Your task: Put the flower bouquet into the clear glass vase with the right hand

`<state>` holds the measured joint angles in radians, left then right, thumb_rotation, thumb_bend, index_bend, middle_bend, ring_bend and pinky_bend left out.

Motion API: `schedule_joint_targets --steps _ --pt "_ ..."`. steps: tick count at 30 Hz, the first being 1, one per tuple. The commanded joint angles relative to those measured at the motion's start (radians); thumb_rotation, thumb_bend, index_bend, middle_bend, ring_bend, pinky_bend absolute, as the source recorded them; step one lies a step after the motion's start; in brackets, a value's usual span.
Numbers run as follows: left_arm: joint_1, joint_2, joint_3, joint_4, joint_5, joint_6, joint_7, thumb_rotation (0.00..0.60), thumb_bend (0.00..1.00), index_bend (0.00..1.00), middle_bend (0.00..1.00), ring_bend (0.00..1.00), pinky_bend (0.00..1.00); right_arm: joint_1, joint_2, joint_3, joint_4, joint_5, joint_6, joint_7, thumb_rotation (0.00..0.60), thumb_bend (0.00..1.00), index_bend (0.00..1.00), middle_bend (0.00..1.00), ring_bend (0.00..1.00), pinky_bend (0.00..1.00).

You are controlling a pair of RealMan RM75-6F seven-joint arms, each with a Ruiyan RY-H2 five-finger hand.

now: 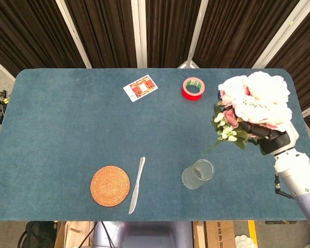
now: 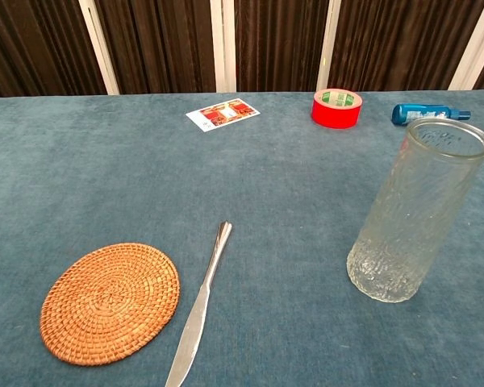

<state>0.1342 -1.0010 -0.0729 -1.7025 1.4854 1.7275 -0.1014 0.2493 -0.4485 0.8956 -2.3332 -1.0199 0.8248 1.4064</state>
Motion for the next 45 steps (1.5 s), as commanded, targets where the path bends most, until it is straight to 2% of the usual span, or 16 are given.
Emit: schedule_joint_targets --steps 1,10,15,31,45 --pt "0.002 0.001 -0.001 0.002 -0.002 0.002 -0.004 0.600 0.22 0.12 0.00 0.00 0.05 0.004 -0.027 -0.044 -0.013 -0.025 0.009 -0.025 0.600 0.52 0.57 0.48 0.47 0.17" --pt "-0.002 -0.004 0.001 0.000 0.003 -0.003 0.013 0.600 0.22 0.12 0.00 0.00 0.05 0.027 -0.160 -0.188 0.033 -0.146 0.023 -0.102 0.600 0.52 0.57 0.48 0.46 0.17" --pt "-0.003 -0.008 -0.001 -0.003 -0.001 -0.003 0.028 0.600 0.22 0.12 0.00 0.00 0.05 0.024 -0.211 -0.248 0.071 -0.219 0.051 -0.119 0.600 0.52 0.57 0.48 0.46 0.17" --pt "-0.008 -0.019 0.000 -0.014 -0.003 -0.009 0.073 0.600 0.22 0.12 0.00 0.00 0.05 0.046 -0.293 -0.383 0.163 -0.333 0.075 -0.108 0.600 0.52 0.57 0.48 0.45 0.17" --pt "-0.011 -0.026 0.002 -0.019 0.001 -0.012 0.097 0.600 0.22 0.12 0.00 0.00 0.05 0.079 -0.392 -0.532 0.221 -0.467 0.086 -0.125 0.600 0.52 0.57 0.48 0.45 0.17"
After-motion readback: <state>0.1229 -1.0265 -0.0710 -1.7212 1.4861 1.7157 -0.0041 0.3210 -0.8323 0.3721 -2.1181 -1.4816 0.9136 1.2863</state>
